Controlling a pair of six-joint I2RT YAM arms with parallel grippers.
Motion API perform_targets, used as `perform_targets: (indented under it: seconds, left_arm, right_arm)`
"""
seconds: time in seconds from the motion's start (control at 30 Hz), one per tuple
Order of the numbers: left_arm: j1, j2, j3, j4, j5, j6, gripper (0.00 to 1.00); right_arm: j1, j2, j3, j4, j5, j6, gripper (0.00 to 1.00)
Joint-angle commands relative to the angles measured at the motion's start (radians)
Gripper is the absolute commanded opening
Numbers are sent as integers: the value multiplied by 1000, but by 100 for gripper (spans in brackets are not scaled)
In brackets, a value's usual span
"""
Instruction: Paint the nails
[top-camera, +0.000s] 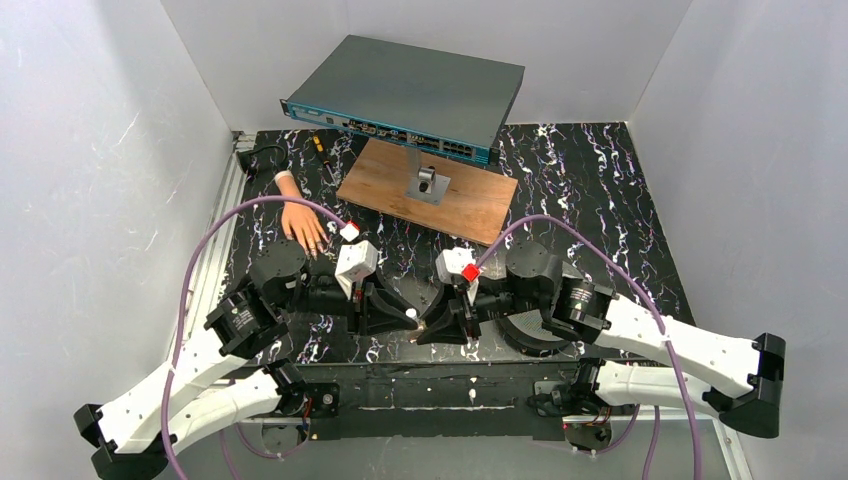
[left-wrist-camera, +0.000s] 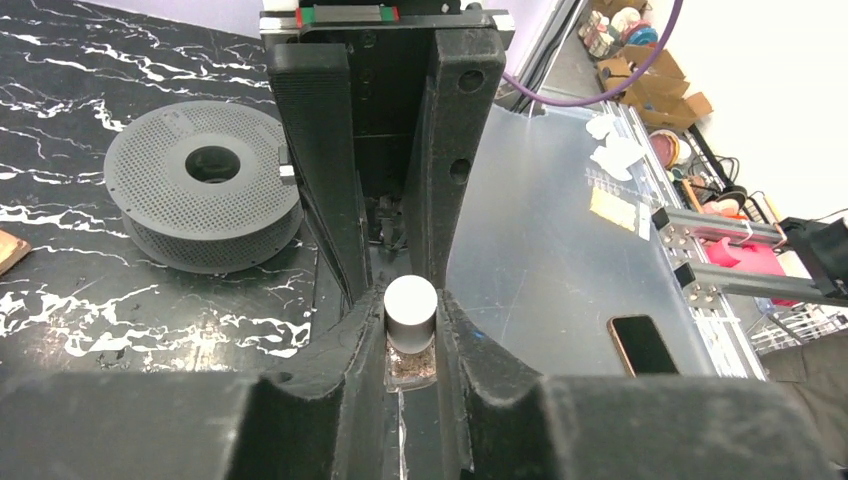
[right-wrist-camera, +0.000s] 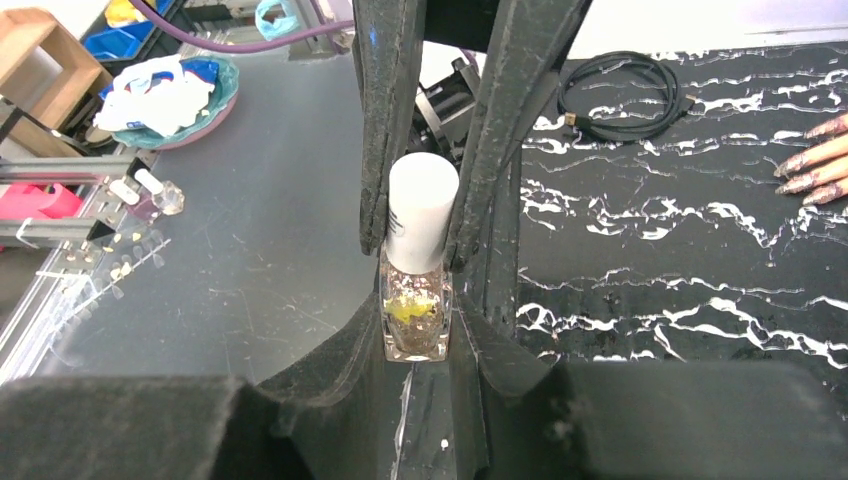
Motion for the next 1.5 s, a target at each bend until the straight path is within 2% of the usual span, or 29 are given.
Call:
perform_targets:
  seconds: [0.0,0.1,0.23,0.37,0.43,0.57,0.67,0.87,0.93,1.0,1.1,1.17,1.23,1.33,1.47]
  left_arm:
    - [-4,-14,-40,23,14,-8,11]
    - [-5,-27,-56,16,-19,-13,0]
    - [-4,-51,-74,3,-119,-22,0]
    - [-5,-60,-96,-2,-337,-53,0]
    - [-4,-52,-106,-1,-451,-71,0]
    - [-5,-9,-121,6,-615,-112,0]
    - [-4,12,-138,30,-699,-154,0]
    - [-6,15,-156,53,-697,-187,0]
    - [-6,-8,-164,57,-678,-179,5]
    - [-6,-34,-165,58,-650,-155,16]
    - [-6,-65,-136,26,-610,-93,36]
    - [-5,-71,-97,-41,-598,-44,53]
    - [-5,-70,-54,-103,-580,0,66]
    - [-6,-87,-7,-166,-557,43,74]
    - [-6,-118,63,-260,-456,112,72]
  right_arm:
    - [2,3,63,34,-2,-11,1]
    - [2,3,69,45,58,-8,1]
    - [2,3,69,60,201,-16,1]
    - [3,19,55,110,426,1,1]
    - [3,44,69,118,595,32,1]
    - [3,94,90,141,765,67,1]
    - [3,124,109,154,830,81,1]
    - [2,150,127,156,819,90,1]
    - [2,145,127,148,794,90,1]
    - [3,133,124,140,762,91,1]
    - [2,106,105,134,717,86,1]
    - [3,90,97,127,687,77,1]
    - [3,79,96,109,650,70,1]
    - [2,58,101,67,588,56,1]
    - [2,10,85,23,434,36,1]
